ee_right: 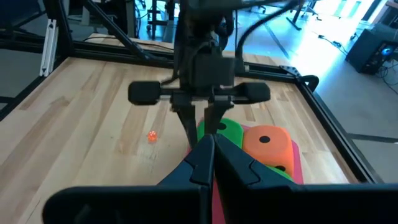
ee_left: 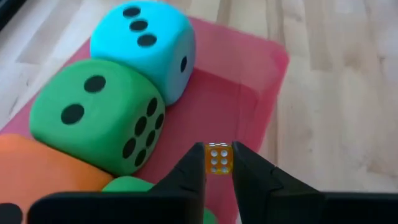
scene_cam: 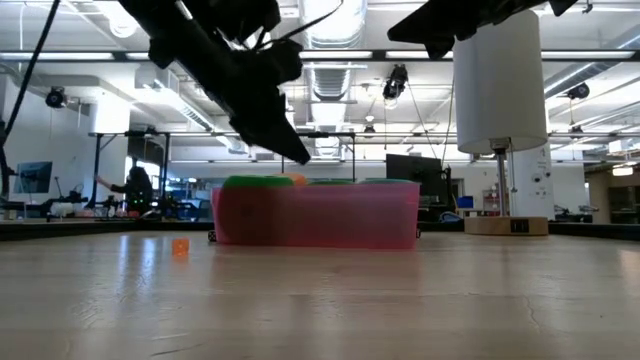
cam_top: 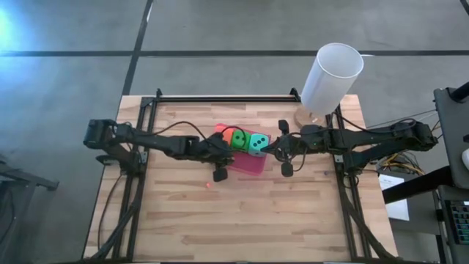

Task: Pick & Place Dice
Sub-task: Put the small yellow die into the pink bin, then put the right small black die into the pink bin

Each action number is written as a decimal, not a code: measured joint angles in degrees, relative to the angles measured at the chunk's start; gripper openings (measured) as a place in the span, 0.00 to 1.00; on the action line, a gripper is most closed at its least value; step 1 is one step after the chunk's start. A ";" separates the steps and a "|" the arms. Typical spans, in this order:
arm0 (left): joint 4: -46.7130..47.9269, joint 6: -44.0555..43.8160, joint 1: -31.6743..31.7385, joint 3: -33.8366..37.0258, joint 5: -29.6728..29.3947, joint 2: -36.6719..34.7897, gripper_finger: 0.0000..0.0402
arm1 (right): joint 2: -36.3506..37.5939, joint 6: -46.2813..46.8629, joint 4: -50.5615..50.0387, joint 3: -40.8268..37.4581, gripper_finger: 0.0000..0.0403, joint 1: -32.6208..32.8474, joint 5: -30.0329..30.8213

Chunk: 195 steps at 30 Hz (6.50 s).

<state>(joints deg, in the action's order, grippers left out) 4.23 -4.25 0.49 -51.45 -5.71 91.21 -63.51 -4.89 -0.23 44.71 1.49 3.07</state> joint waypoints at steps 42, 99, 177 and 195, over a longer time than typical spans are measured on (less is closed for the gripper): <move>15.56 5.78 2.01 -6.61 -3.52 2.72 0.55 | 0.00 -0.02 0.02 0.00 0.02 0.01 0.00; 15.67 4.45 -2.52 -0.53 -3.77 -13.70 0.09 | 2.54 0.03 -7.02 0.00 0.02 0.01 -0.04; 12.39 5.55 -4.93 6.17 -4.33 -26.13 0.03 | -3.50 13.14 -25.86 -8.16 0.49 -11.88 7.17; 12.15 5.31 -4.93 6.56 -4.33 -26.13 0.03 | -20.15 -5.49 -9.64 -8.98 0.47 -27.72 -4.77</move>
<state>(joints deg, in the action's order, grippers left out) 16.38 1.06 -4.45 -44.88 -10.04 65.08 -83.66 -10.38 -9.87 35.73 -26.23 -1.70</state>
